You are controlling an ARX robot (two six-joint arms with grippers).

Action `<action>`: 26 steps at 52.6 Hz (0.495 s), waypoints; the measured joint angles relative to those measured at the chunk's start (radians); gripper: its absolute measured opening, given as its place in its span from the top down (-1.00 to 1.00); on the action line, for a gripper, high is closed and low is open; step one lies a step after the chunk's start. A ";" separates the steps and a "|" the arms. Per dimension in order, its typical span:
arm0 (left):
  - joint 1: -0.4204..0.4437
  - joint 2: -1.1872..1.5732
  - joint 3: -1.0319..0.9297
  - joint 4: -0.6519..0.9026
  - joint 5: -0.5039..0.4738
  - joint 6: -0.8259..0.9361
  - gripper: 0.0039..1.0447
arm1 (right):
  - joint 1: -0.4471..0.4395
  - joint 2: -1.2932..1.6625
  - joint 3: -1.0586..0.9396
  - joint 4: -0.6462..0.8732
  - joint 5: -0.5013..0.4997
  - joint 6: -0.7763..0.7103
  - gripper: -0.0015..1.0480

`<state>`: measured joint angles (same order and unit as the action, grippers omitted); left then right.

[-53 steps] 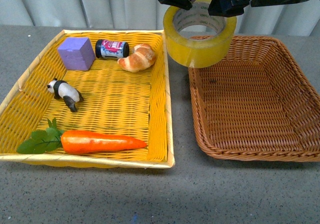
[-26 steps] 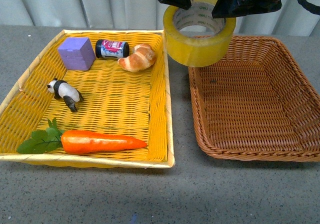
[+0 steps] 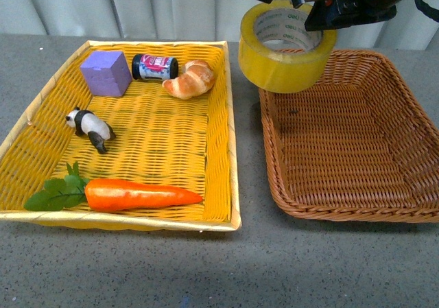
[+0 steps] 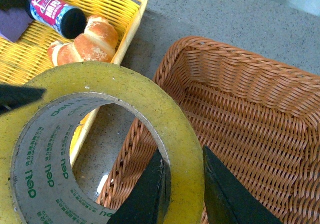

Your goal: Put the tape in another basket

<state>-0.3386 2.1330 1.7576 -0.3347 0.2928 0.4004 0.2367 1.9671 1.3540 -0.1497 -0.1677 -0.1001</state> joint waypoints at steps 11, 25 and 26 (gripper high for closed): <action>0.076 -0.039 -0.052 0.179 -0.095 -0.335 -0.63 | -0.061 0.024 -0.005 0.014 0.012 0.003 0.70; 0.167 -0.098 -0.254 0.374 -0.296 -0.616 -0.88 | -0.139 0.091 -0.091 0.083 0.020 -0.001 0.70; 0.168 -0.111 -0.281 0.385 -0.302 -0.632 -0.88 | -0.145 0.101 -0.103 0.087 0.023 0.000 0.70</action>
<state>-0.1707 2.0220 1.4765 0.0498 -0.0090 -0.2321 0.0914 2.0682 1.2514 -0.0628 -0.1448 -0.1005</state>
